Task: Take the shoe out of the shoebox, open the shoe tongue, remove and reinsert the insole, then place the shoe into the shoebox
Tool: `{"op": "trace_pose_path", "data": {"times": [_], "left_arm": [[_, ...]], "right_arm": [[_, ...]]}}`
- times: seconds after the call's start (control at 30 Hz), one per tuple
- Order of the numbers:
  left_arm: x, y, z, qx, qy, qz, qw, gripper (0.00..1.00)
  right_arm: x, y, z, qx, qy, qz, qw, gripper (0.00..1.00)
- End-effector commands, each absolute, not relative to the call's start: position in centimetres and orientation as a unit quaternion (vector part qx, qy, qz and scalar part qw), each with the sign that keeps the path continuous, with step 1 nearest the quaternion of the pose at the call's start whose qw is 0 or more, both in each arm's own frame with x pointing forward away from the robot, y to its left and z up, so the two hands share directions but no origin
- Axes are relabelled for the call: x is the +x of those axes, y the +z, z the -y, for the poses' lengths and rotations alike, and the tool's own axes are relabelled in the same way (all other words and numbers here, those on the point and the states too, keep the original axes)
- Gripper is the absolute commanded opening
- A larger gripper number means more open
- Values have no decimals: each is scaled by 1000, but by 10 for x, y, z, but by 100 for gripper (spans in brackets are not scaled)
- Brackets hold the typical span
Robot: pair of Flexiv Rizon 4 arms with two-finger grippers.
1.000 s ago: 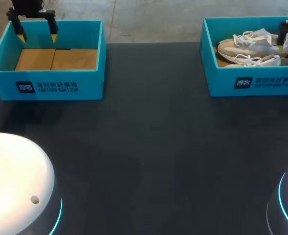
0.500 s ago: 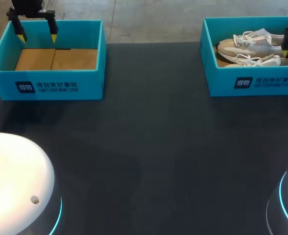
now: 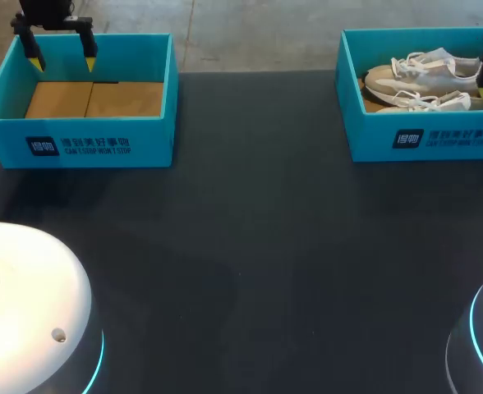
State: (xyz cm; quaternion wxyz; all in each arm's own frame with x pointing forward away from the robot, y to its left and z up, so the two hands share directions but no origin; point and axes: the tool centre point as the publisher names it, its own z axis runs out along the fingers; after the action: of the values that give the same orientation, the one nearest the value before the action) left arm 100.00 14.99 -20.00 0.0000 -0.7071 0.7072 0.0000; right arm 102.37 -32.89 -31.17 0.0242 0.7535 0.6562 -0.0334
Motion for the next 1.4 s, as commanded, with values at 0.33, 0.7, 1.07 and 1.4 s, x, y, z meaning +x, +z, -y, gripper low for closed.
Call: {"op": "trace_pose_path", "data": {"times": [0.33,0.7,1.07,1.4], "left_arm": [[1000,-200,-150,-707,0,-707,0,100],[1000,-200,-150,-707,0,-707,0,100],[1000,-200,-150,-707,0,-707,0,100],[1000,-200,-150,-707,0,-707,0,100]], "right_arm": [[1026,-326,335,752,-45,-658,16,64],[1026,-336,339,750,-51,-659,9,55],[1024,-347,339,748,-58,-661,-2,53],[1025,-356,336,744,-60,-665,-12,62]]}}
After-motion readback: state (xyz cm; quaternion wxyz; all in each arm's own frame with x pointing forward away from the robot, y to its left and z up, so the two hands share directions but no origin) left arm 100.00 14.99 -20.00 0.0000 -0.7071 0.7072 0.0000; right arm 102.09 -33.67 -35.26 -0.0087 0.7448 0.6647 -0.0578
